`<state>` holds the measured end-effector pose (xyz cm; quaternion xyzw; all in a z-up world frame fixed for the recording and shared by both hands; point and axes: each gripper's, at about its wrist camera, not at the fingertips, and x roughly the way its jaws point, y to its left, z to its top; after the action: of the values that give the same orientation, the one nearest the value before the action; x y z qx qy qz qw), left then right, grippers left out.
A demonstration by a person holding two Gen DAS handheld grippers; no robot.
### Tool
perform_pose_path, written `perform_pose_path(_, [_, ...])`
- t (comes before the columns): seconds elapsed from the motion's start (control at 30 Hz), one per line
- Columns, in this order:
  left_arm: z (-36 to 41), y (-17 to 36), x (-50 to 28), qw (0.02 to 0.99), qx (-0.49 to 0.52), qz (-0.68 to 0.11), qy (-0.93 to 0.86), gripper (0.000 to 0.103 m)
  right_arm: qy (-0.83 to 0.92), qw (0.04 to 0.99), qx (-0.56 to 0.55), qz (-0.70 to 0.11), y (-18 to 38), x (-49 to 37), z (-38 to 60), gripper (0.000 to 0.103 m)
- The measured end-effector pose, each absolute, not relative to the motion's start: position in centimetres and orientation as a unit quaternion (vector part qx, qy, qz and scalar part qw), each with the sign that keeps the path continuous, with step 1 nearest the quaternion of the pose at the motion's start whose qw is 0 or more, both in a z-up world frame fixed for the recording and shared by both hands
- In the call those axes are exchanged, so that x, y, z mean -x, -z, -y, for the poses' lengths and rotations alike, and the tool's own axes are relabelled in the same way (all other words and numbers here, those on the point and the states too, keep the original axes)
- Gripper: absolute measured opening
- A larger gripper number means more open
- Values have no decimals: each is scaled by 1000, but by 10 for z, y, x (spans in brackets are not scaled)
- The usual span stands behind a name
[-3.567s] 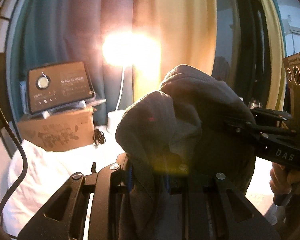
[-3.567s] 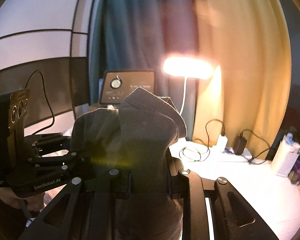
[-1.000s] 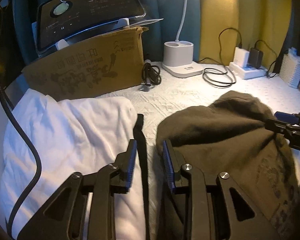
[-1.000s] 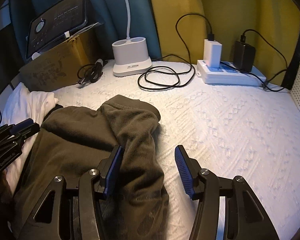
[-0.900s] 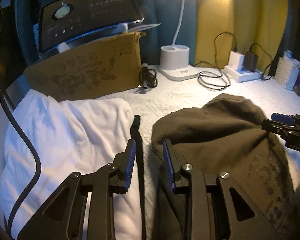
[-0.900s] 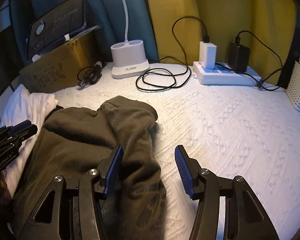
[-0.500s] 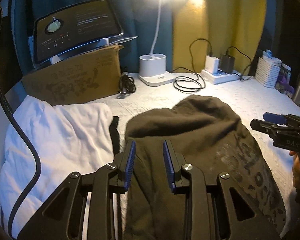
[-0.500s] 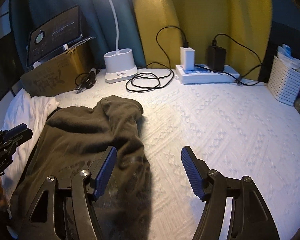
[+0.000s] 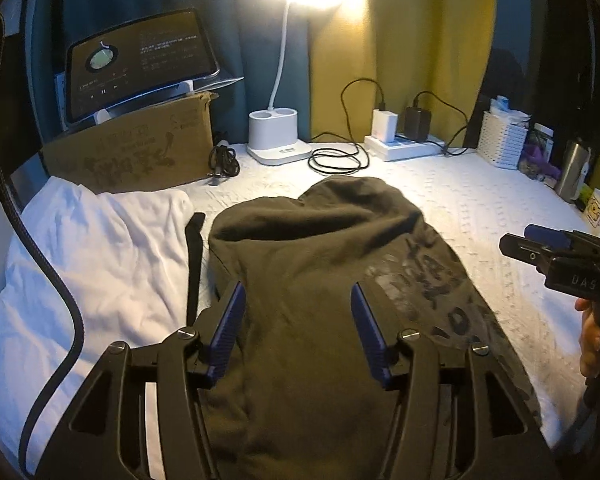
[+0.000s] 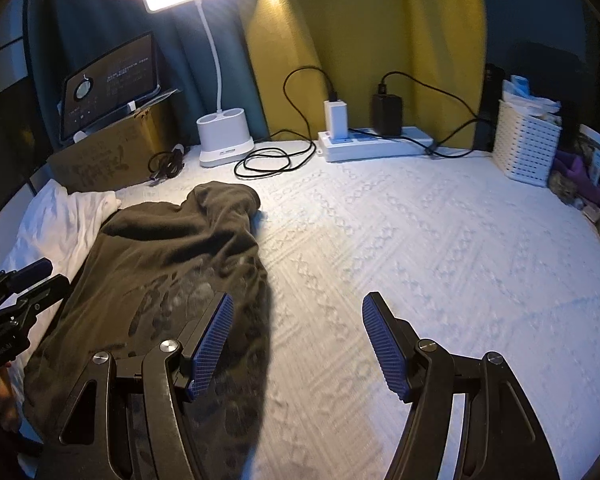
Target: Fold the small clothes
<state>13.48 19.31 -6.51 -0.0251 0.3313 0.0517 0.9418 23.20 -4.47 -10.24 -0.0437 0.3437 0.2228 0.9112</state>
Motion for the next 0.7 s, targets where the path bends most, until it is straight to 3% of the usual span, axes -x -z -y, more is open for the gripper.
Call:
perform_pose_path(0.57, [-123, 42, -87, 958, 42, -283, 9, 59, -175, 939, 20, -297, 83, -165, 133, 69])
perform_pose_path(0.67, [-112, 35, -80, 962, 43, -270, 15, 84, -166, 943, 18, -289, 78, -153, 150, 69])
perform_pose_path(0.7, [-110, 32, -77, 964, 44, -263, 16, 87, -163, 944, 18, -286, 77, -149, 155, 69])
